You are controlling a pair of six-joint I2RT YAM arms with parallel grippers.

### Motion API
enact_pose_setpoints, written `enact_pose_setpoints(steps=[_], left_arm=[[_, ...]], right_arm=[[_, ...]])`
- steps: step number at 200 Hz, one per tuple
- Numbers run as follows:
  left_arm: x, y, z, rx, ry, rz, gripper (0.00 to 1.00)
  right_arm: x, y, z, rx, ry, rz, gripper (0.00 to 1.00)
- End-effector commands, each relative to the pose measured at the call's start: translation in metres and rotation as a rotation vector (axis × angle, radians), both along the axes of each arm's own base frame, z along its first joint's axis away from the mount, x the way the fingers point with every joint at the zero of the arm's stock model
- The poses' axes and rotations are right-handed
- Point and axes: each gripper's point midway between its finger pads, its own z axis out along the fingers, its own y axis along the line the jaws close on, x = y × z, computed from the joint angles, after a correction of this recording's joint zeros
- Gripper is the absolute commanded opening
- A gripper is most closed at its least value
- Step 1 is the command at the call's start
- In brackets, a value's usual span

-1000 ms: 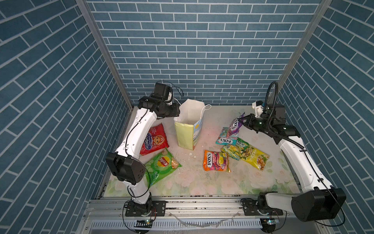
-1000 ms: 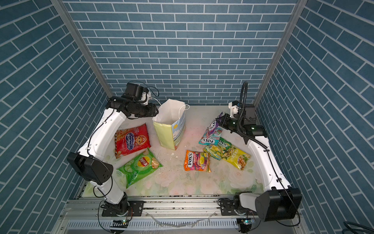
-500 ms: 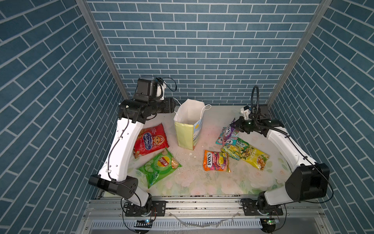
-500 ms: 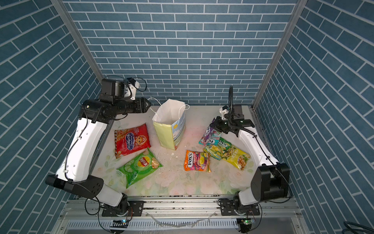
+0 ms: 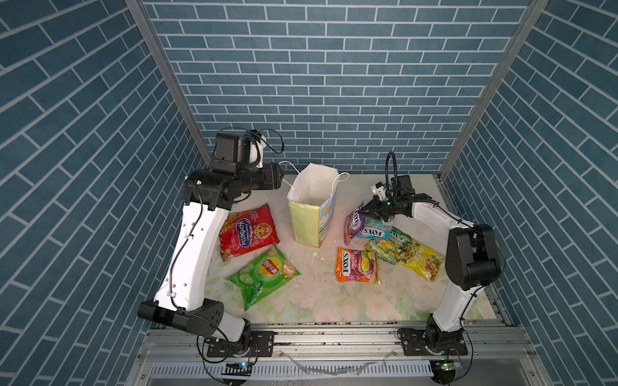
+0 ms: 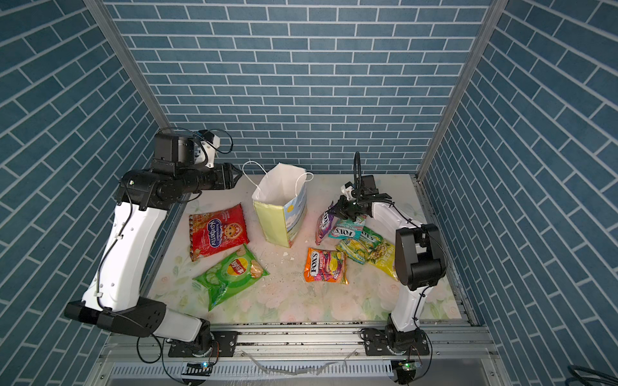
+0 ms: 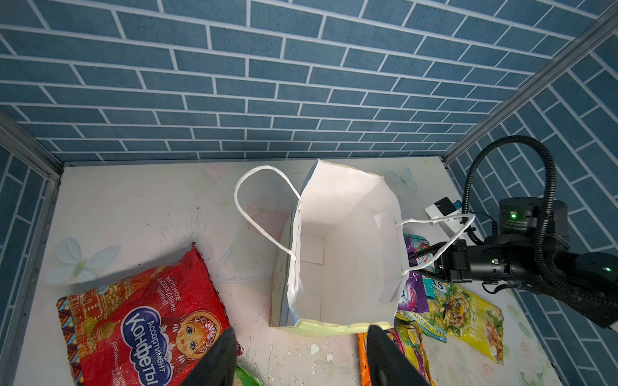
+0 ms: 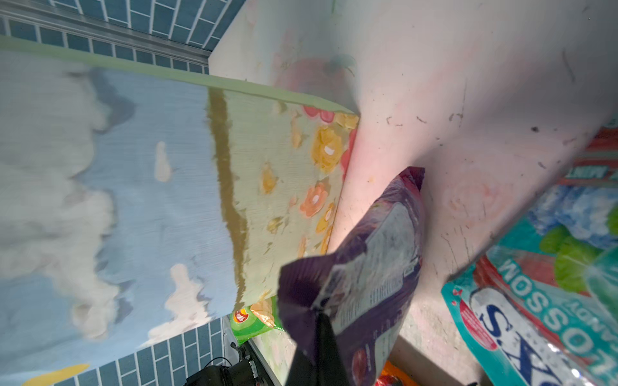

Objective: Take the snacks out of the paper bag
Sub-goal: Place the snack at the center of the table.

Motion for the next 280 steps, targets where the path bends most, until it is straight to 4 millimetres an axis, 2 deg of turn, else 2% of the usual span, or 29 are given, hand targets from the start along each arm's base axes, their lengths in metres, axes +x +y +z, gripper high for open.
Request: enact_pose_setpoints(steps=[1, 25, 68, 126, 167, 202, 238, 268, 280], left_arm=[[-0.004, 0.004, 0.002, 0.000, -0.012, 0.000, 0.63], [-0.004, 0.006, -0.001, 0.000, -0.005, 0.004, 0.64], [-0.006, 0.021, -0.012, 0.009, 0.007, 0.046, 0.64], [-0.009, 0.047, -0.032, 0.019, 0.016, 0.133, 0.64], [-0.008, 0.051, -0.042, 0.006, 0.033, 0.143, 0.64], [-0.002, 0.053, -0.051, 0.008, 0.043, 0.149, 0.64], [0.000, 0.053, -0.060, 0.000, 0.062, 0.146, 0.65], [0.004, 0.053, -0.064, -0.002, 0.065, 0.146, 0.64], [0.005, 0.053, -0.067, -0.002, 0.065, 0.146, 0.64]], right_arm=[[-0.001, 0.000, -0.001, -0.006, -0.009, 0.033, 0.00], [-0.004, -0.012, -0.022, -0.122, 0.024, 0.033, 0.00], [0.001, -0.033, -0.047, -0.296, 0.043, 0.014, 0.00], [0.030, -0.024, -0.047, -0.290, 0.002, 0.021, 0.00], [0.036, -0.003, -0.046, -0.266, -0.010, 0.079, 0.00], [0.033, 0.009, -0.056, -0.261, 0.026, 0.116, 0.00], [0.016, 0.001, -0.070, -0.302, 0.069, 0.112, 0.00], [0.005, -0.009, -0.076, -0.341, 0.076, 0.101, 0.20], [0.004, -0.011, -0.075, -0.348, 0.068, 0.094, 0.25]])
